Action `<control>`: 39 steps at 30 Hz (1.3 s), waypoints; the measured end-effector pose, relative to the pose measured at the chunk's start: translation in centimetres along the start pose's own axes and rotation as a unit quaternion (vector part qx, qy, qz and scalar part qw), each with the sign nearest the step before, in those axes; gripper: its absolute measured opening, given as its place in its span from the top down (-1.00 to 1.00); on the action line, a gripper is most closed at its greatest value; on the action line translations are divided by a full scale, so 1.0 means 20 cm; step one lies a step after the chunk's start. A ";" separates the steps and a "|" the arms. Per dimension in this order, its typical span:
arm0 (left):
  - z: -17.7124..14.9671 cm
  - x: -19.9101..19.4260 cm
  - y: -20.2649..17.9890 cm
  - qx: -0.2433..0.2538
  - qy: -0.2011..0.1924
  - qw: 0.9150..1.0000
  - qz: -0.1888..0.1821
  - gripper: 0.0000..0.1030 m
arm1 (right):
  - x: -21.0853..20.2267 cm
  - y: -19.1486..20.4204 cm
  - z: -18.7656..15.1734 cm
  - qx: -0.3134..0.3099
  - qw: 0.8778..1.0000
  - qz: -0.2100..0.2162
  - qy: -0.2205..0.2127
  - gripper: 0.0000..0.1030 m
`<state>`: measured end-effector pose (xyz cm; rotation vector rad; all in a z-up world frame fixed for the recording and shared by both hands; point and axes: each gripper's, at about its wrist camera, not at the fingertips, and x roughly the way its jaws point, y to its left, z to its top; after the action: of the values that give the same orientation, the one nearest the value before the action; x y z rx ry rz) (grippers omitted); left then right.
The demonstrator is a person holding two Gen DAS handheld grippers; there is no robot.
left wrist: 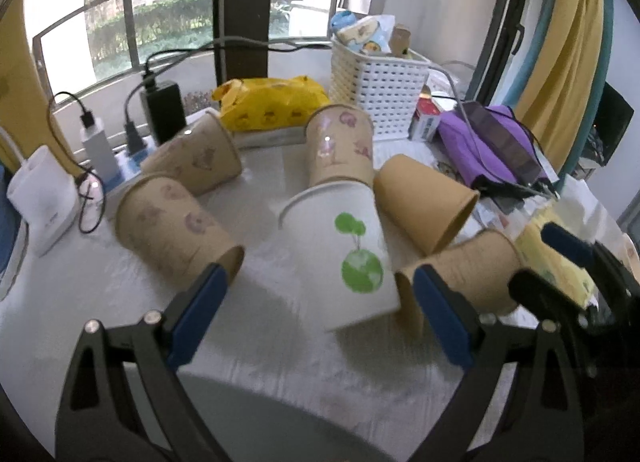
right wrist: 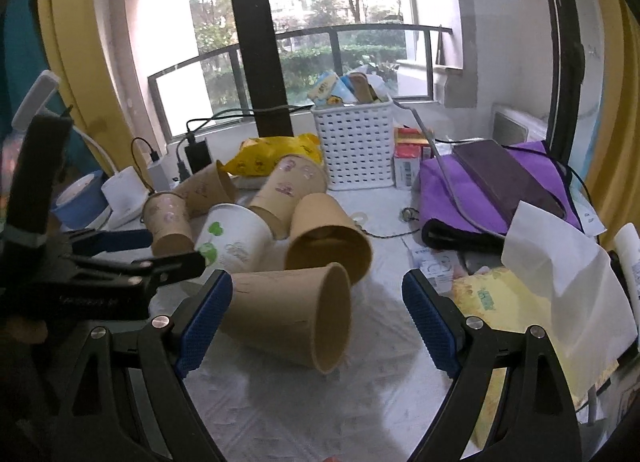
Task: Flip cup upright
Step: 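Move the left tool to the white leaf-print cup and grasp its body, then lift the white cup with the left tool and carry it over the turntable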
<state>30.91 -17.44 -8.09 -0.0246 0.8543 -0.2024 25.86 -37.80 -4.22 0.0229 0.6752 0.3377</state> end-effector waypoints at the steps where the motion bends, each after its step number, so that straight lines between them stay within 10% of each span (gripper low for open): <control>1: 0.01 0.02 0.00 -0.004 0.003 1.000 -0.002 -0.84 | 0.01 -0.01 0.00 0.001 1.000 0.000 0.001 -0.74; 11: 0.01 0.21 0.03 -0.046 0.058 0.997 -0.025 -0.21 | 0.01 -0.03 0.00 0.007 1.000 0.001 0.002 -0.74; 39: -0.20 -0.45 0.16 -0.037 -0.011 0.997 -0.063 -0.13 | -0.33 0.29 0.00 -0.011 0.999 -0.011 -0.037 -0.74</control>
<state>22.77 -12.30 -4.33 -0.1495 0.8386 -0.2883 19.28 -34.37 0.47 0.0065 0.5972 0.3214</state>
